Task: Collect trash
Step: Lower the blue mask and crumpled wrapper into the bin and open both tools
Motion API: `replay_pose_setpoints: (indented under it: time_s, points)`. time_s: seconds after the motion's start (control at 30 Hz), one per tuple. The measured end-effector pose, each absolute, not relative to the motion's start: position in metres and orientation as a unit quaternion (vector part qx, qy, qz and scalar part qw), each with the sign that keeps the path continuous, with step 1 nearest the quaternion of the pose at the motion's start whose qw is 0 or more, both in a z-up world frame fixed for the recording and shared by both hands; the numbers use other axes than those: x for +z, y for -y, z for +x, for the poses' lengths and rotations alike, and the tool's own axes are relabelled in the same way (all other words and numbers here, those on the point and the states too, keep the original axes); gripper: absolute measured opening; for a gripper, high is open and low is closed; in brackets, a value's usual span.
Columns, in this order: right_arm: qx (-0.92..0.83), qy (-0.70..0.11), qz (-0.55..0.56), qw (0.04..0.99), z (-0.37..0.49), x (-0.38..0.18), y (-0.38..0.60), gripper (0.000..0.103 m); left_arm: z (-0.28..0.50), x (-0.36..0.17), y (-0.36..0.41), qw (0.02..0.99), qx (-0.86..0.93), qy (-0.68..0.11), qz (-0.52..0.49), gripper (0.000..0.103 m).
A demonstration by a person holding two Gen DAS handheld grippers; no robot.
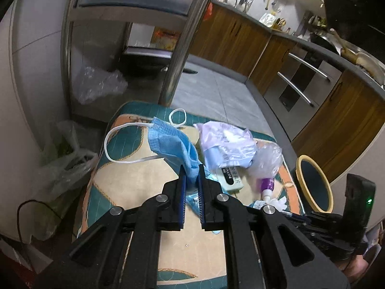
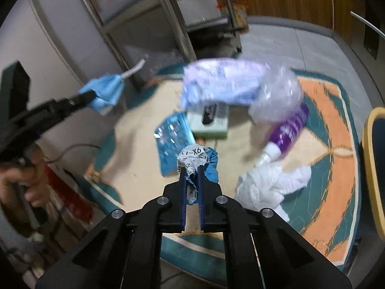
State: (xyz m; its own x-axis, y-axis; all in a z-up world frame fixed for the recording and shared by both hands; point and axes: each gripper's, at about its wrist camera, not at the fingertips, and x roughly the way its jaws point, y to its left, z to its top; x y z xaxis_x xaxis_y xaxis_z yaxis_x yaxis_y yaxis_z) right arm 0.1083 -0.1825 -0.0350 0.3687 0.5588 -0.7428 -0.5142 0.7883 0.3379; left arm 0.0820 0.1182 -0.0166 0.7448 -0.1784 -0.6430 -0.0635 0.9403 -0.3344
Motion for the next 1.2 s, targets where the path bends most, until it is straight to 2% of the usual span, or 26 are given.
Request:
replay_pose_setpoints:
  time_s: [0.23, 0.53, 1.2]
  points:
    - [0.312, -0.437, 0.051, 0.842, 0.113, -0.020, 0.202, 0.009, 0.080, -0.015, -0.114, 0.921, -0.048, -0.343, -0.177, 0.008]
    - [0.259, -0.406, 0.107, 0.870, 0.120, -0.006, 0.261, 0.009, 0.085, -0.004, -0.072, 0.926, -0.121, -0.318, -0.165, 0.008]
    - [0.135, -0.376, 0.170, 0.901, 0.110, -0.006, 0.381, 0.009, 0.099, 0.007, 0.082, 0.899, -0.272, -0.334, -0.083, 0.008]
